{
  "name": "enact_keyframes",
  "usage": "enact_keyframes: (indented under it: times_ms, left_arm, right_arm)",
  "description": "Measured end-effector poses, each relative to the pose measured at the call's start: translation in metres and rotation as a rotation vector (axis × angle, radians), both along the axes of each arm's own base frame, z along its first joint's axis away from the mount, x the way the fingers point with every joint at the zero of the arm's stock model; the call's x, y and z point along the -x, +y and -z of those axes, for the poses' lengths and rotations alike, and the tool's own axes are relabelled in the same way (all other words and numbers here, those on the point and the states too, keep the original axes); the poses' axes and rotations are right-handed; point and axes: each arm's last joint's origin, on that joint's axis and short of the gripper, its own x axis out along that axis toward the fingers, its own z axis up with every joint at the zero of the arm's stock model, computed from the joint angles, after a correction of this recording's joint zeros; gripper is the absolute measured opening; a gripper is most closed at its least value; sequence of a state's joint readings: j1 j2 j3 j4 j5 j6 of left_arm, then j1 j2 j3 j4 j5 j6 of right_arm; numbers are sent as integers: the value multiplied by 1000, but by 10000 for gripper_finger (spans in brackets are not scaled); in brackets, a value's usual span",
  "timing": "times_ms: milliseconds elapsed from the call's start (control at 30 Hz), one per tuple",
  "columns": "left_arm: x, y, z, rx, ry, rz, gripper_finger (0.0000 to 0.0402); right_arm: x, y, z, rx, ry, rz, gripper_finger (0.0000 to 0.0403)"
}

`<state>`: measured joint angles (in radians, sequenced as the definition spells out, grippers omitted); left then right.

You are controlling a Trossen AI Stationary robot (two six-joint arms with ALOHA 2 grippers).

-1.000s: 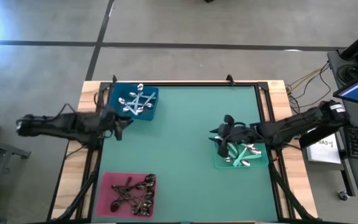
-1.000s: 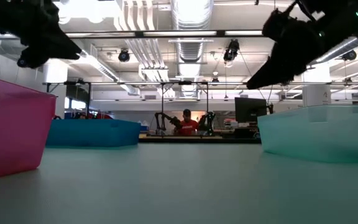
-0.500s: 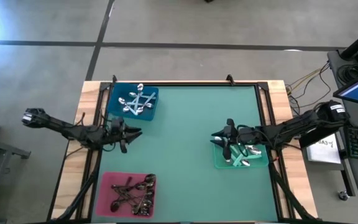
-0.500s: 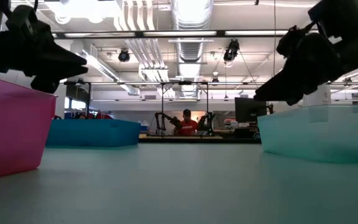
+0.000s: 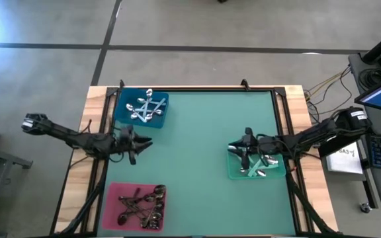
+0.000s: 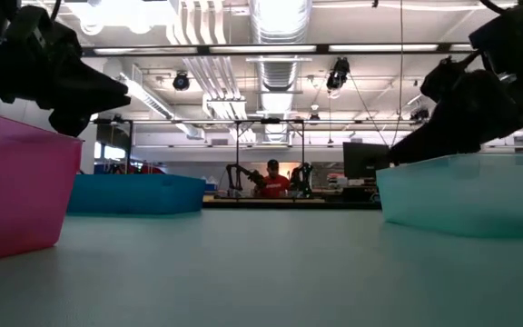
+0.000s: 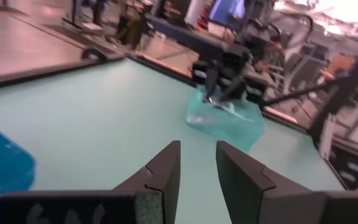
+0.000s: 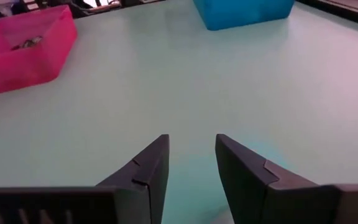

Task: Sort silverware by color (type)
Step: Return to Home Position

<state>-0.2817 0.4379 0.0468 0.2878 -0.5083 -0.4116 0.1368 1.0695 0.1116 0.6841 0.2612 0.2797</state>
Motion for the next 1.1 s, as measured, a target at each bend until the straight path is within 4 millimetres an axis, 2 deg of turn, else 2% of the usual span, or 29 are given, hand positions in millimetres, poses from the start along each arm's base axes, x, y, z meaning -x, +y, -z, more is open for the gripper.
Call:
enact_keyframes:
  times_ms: [267, 500, 633, 1100]
  left_arm:
    - [-2, -1, 7, -12, 43, 21, 87]
    - [-4, -2, 12, 1, 83, 19, 87]
    - [-5, -2, 16, -10, 123, 20, 87]
    - [-7, -4, 21, -2, 165, 48, 87]
  right_arm:
    - [17, -2, 11, -7, -60, -1, 118]
    - [17, -3, 12, 11, -51, 21, 114]
    - [19, -6, 16, 112, 1, 106, 115]
    - [20, -7, 17, 147, 25, 95, 113]
